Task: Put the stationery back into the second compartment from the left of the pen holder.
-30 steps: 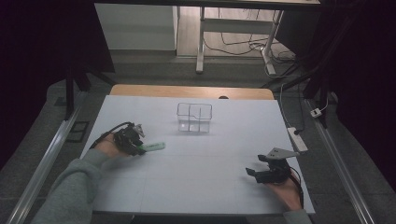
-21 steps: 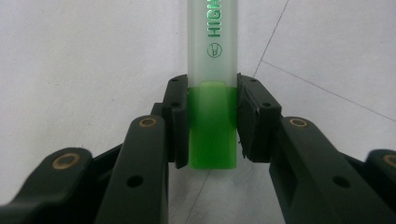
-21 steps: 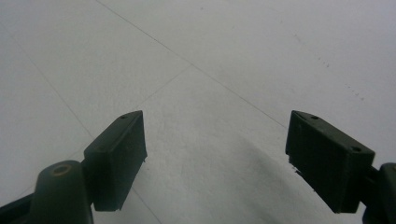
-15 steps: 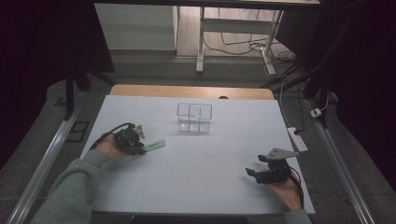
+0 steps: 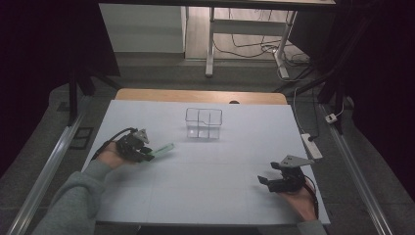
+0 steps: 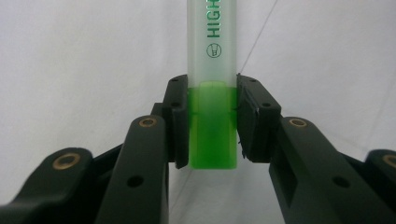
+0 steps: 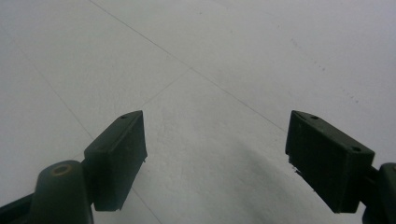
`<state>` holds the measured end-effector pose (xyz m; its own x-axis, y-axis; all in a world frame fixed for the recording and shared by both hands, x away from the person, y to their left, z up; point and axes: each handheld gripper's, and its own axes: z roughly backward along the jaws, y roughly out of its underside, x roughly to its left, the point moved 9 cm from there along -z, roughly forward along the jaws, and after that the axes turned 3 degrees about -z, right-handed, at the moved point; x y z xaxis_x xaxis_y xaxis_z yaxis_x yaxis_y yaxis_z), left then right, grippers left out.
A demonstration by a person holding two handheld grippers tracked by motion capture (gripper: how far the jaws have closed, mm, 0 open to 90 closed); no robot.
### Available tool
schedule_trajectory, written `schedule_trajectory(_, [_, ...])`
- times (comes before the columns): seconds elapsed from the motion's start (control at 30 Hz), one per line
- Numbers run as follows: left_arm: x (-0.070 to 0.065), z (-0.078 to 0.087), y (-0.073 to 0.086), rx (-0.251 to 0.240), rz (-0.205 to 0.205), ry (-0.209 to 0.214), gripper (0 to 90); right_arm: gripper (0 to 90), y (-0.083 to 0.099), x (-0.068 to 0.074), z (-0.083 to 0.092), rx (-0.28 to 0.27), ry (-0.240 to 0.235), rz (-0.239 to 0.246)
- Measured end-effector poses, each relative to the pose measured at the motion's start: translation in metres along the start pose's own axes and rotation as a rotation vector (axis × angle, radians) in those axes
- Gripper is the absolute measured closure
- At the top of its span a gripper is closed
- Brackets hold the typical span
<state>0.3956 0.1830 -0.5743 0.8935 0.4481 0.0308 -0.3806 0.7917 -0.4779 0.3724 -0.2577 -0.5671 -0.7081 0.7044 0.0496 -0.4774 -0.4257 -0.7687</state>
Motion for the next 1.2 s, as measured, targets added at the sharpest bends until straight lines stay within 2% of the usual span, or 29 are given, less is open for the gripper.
schedule_trajectory(0.07, [-0.002,0.001,-0.001,-0.004,-0.003,-0.002,66.7,19.8,0.0,0.0,0.0,-0.002,0.0,-0.002])
schedule_trajectory(0.27, [-0.013,0.005,-0.006,-0.067,0.019,-0.011,66.6,19.8,-0.001,-0.001,0.0,-0.01,0.005,-0.004])
schedule_trajectory(0.43, [-0.022,0.009,-0.009,-0.098,0.02,-0.02,66.7,19.8,-0.001,0.001,0.001,-0.009,0.004,0.0])
schedule_trajectory(0.67, [-0.027,0.014,-0.013,-0.142,0.024,-0.022,66.7,20.0,-0.002,0.001,0.0,-0.011,0.003,0.001])
schedule_trajectory(1.2, [-0.055,0.003,-0.038,-0.192,-0.025,0.017,66.6,20.0,-0.003,0.002,0.0,-0.02,0.004,0.004])
